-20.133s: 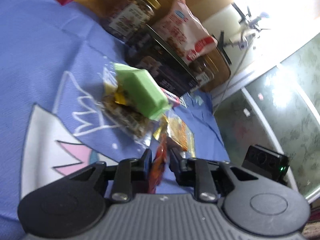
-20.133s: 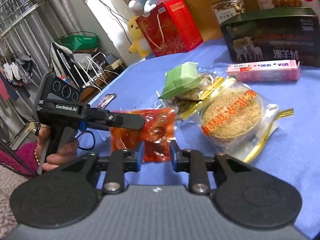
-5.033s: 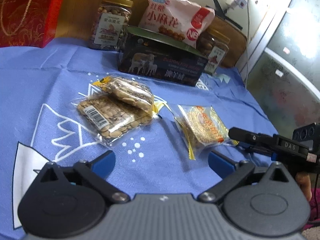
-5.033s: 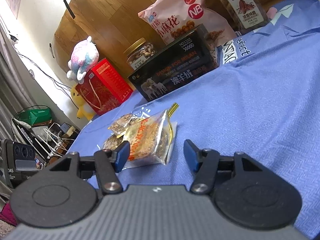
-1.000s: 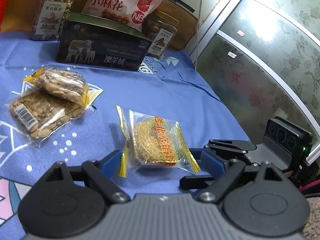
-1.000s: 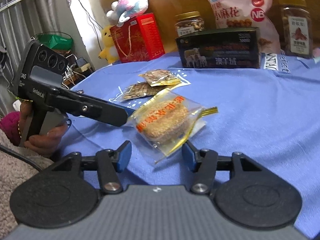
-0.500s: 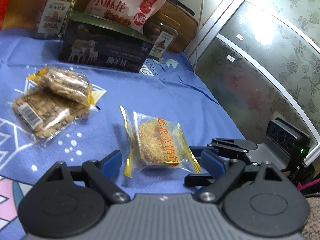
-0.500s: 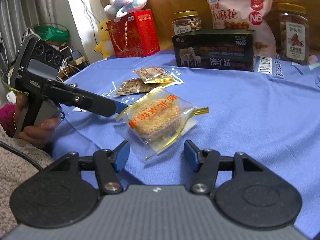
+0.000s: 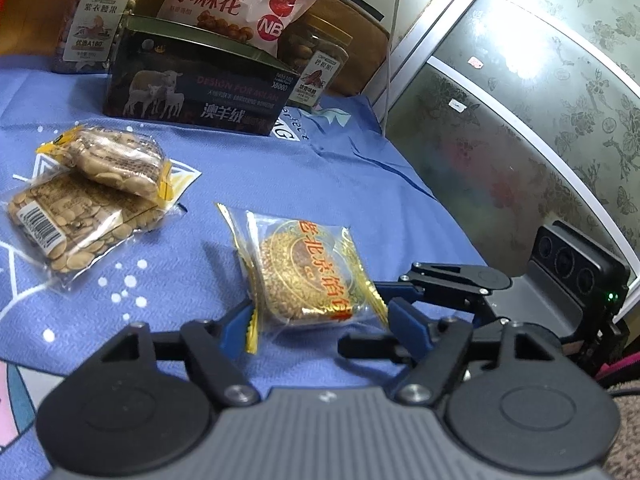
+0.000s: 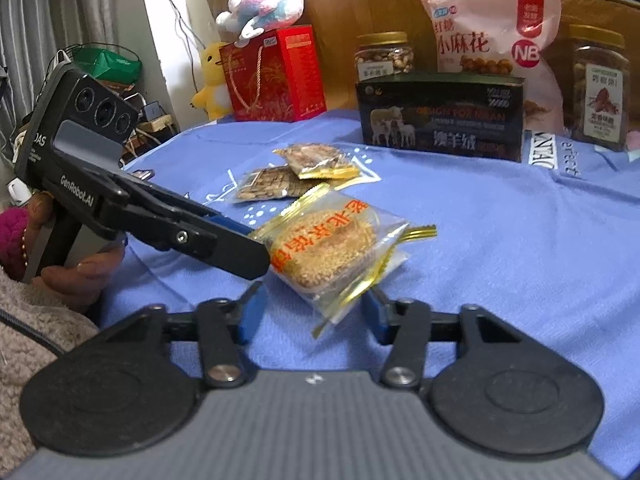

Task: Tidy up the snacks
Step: 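Close the left gripper on the cake packet and lift it, then carry the cake packet over the tin with the left gripper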

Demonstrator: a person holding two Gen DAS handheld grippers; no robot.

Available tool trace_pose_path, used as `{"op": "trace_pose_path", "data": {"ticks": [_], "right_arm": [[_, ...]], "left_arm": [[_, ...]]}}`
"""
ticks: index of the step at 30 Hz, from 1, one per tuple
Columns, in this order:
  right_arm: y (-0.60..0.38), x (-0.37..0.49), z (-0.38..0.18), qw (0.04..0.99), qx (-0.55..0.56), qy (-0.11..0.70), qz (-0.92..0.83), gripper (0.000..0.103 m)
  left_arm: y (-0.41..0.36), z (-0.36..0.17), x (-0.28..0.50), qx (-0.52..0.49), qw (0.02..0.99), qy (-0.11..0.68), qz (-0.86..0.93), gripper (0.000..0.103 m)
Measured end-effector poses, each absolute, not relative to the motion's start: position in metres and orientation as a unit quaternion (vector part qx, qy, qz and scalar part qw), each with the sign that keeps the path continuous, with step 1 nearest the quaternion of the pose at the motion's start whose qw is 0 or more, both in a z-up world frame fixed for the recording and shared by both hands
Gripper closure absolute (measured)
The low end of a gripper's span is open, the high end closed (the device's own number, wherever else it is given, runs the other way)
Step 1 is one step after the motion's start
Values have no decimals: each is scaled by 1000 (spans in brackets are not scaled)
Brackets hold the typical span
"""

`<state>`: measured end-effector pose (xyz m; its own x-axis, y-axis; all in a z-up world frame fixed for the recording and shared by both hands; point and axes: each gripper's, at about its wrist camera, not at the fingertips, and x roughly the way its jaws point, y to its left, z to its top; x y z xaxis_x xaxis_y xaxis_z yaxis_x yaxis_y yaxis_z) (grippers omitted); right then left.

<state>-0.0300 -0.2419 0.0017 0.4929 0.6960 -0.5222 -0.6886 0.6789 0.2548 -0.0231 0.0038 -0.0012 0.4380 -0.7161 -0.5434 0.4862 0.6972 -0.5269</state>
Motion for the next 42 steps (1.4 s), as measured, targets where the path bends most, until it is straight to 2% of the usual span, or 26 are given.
{"op": "trace_pose_path", "data": {"ticks": [7, 33, 40, 42], "right_arm": [[-247, -26, 7, 873, 23, 292, 390, 65], [-262, -8, 20, 892, 60, 237, 380, 65], [-261, 9, 7, 901, 66, 248, 351, 62], [-259, 18, 3, 900, 66, 258, 345, 61]], "left_arm": [[-2, 16, -19, -136, 842, 366, -371, 30], [-23, 56, 8, -83, 869, 318, -371, 30], [-25, 38, 25, -81, 866, 347, -352, 29], [-23, 37, 31, -81, 868, 346, -346, 22]]}}
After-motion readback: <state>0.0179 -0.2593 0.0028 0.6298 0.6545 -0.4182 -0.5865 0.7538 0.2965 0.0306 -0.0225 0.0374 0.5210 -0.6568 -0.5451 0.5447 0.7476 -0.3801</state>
